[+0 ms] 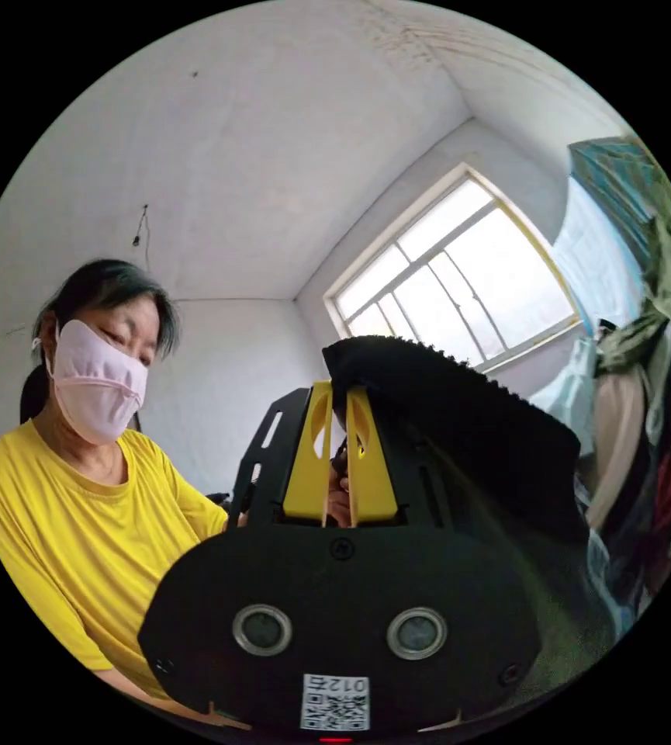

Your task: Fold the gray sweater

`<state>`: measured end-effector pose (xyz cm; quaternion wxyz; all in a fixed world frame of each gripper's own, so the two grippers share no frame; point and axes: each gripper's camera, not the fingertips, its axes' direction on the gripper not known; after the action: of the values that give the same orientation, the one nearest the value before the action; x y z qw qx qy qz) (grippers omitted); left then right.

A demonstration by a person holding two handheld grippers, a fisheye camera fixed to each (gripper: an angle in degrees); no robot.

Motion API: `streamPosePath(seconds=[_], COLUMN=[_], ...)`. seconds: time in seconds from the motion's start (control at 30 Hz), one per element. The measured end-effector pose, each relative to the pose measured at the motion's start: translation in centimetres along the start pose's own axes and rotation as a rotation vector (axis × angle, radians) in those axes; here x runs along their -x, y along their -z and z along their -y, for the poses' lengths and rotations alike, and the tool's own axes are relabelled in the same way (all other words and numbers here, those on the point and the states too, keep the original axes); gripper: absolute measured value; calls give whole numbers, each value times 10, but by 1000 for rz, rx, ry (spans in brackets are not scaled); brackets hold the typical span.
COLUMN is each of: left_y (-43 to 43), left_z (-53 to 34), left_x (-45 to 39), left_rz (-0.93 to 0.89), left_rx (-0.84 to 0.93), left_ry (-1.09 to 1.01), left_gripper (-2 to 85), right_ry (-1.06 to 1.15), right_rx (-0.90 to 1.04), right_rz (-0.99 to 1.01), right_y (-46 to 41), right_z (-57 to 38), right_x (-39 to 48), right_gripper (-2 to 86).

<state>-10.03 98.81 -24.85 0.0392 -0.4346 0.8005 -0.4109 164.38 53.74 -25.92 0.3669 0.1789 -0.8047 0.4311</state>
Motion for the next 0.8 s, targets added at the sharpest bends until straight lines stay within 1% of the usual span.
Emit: streamPosePath(seconds=[0.07, 0.1, 0.13, 0.17, 0.2, 0.23, 0.27, 0.3, 0.37, 0.43, 0.47, 0.57, 0.63, 0.7, 0.8], left_y=[74, 92, 129, 165, 183, 218, 250, 265, 317, 349, 368, 409, 429, 445, 465], left_z=[16, 17, 18, 16, 14, 8, 0, -6, -34, -56, -69, -97, -108, -114, -116], left_x=[-108, -135, -188, -240, -267, -319, -371, -397, -489, -545, -577, -630, -641, -635, -593], left_rz=[110, 142, 189, 225, 244, 286, 346, 381, 506, 569, 594, 612, 599, 592, 588], left_rx=[-70, -90, -129, -173, -197, -250, -293, -315, -415, -476, -514, -607, -648, -668, -669], left_ry=[-141, -175, -243, -304, -334, -392, -447, -472, -549, -592, -615, -642, -627, -576, -402], left_gripper=[30, 30, 30, 31, 31, 31, 32, 33, 35, 37, 38, 43, 46, 49, 52], right_ry=[31, 14, 7, 0, -27, -51, -65, -80, -71, -71, -76, -119, -160, -199, -325], right_rx=[42, 49, 62, 69, 85, 110, 122, 143, 183, 223, 233, 271, 299, 326, 397], right_rz=[80, 158, 252, 293, 358, 442, 481, 532, 601, 677, 695, 760, 768, 735, 635], right_y=[-42, -72, -103, -120, -154, -189, -207, -240, -287, -342, -355, -411, -443, -460, -476], right_z=[11, 16, 20, 21, 22, 22, 22, 20, 18, 12, 9, -6, -24, -43, -88], right_x=[13, 17, 20, 22, 26, 30, 34, 43, 61, 84, 88, 99, 92, 75, 23], right_gripper=[14, 13, 13, 13, 12, 12, 12, 12, 11, 10, 10, 10, 9, 9, 9])
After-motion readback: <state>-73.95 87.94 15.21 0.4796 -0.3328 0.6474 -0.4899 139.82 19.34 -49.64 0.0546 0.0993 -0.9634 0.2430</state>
